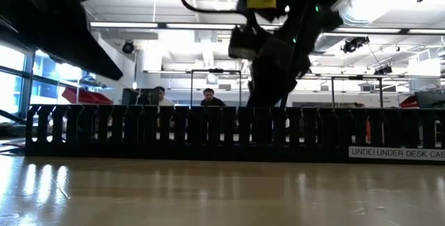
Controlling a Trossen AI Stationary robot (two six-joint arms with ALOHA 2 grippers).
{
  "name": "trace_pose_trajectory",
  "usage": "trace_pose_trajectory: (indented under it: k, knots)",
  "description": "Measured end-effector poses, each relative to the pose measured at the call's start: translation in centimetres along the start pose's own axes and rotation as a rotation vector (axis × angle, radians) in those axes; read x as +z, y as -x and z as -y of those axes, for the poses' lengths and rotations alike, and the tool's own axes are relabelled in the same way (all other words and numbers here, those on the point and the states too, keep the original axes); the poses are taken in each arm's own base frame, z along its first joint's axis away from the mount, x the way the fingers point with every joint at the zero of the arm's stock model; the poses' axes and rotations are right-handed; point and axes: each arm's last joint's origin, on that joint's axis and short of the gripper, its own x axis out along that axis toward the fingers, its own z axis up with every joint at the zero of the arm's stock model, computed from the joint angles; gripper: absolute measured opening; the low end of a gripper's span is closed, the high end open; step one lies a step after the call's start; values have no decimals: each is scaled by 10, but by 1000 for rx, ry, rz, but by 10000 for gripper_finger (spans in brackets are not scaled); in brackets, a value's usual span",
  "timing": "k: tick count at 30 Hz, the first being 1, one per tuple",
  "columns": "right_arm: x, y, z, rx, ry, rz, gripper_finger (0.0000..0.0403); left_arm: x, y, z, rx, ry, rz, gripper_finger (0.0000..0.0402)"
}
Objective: Ziptie cables
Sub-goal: Close the black cable duct
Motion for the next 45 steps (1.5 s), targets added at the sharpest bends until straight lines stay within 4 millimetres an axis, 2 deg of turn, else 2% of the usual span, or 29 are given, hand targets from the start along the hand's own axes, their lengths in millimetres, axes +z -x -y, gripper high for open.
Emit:
trace_pose_trajectory:
  k: [2,7,10,13,17,20,26,29,36,42,45]
  knots:
    - [-8,-5,7,52,1,12,136,0,-6,-2,18,3,-6,0]
    - [-26,-14,15,25,3,39,137,12,-26,-5,-30,-17,-36,0]
    - [-33,-18,17,46,13,48,132,20,-41,-12,-1,-59,-12,1]
    - [-39,-23,18,43,7,37,100,29,-55,-24,30,-99,-27,12]
    - [-43,-25,16,17,19,26,20,39,-69,-40,16,-123,-64,50]
    - [-41,-23,10,-66,55,60,7,43,-77,-50,11,-147,-90,85]
    - [-42,-13,-7,-255,147,89,1,33,-87,-68,-26,-122,-154,147]
    - [-40,-8,-16,-273,172,117,0,23,-90,-76,-47,-79,-160,163]
    - [-40,-6,-25,-295,222,129,0,10,-94,-92,-45,-12,-112,170]
    - [-38,-5,-24,-341,227,152,0,6,-96,-98,-173,20,-134,170]
    - [-35,-3,-26,-365,254,182,0,5,-97,-101,-178,27,-144,170]
